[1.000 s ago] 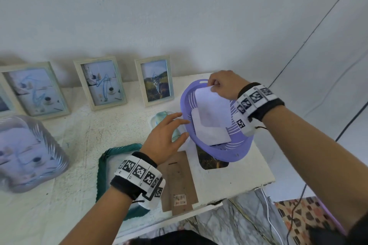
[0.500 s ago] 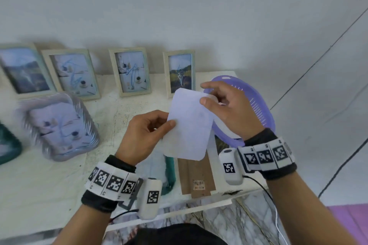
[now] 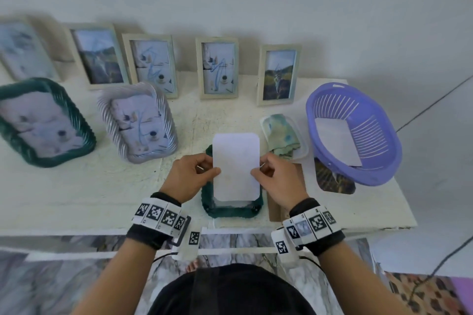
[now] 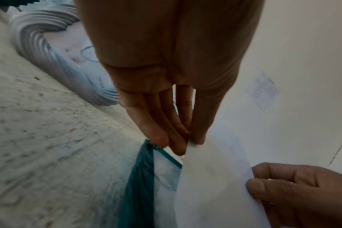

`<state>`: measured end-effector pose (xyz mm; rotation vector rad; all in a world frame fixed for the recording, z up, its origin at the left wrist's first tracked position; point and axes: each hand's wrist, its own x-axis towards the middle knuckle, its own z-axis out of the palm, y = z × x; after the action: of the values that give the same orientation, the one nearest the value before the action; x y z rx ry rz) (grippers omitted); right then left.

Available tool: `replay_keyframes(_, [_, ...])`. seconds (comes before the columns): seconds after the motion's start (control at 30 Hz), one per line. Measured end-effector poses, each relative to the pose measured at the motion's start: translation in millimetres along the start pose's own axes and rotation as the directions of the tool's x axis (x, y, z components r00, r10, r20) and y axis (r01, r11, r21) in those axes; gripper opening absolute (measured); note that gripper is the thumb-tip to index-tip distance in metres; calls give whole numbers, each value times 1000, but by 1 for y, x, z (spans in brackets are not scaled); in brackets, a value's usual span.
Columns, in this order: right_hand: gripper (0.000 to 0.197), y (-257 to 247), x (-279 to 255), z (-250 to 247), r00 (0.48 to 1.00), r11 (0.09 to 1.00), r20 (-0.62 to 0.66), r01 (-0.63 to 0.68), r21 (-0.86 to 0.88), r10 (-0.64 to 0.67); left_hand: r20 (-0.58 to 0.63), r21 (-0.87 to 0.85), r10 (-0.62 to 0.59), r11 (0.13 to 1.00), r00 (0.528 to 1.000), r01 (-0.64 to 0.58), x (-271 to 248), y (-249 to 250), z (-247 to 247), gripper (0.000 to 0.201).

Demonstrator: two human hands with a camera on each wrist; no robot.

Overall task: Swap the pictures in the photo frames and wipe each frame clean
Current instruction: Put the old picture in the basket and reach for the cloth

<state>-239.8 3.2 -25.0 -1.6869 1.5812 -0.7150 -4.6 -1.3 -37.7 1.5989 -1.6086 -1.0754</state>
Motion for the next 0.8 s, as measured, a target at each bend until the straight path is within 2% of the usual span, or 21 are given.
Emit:
replay_keyframes(0.3, [17, 0, -2, 14, 999, 992, 37, -34, -120, 39, 0, 159, 5, 987, 1000, -5, 2, -12, 2, 13])
replay_keyframes(0.5, [22, 4, 1, 20, 998, 945, 50, -22, -327, 41, -25, 223, 23, 975, 999, -17, 5, -18, 9, 18])
replay_keyframes(0.63, [21, 5, 4, 25, 997, 931, 57, -20, -364, 44, -20, 287, 42, 957, 999, -35, 8, -21, 10, 25])
replay_keyframes(0.8, [22, 5, 7, 26, 992, 919, 104, -25, -394, 71, 5, 310, -3, 951, 1000, 1, 10, -22, 9, 34])
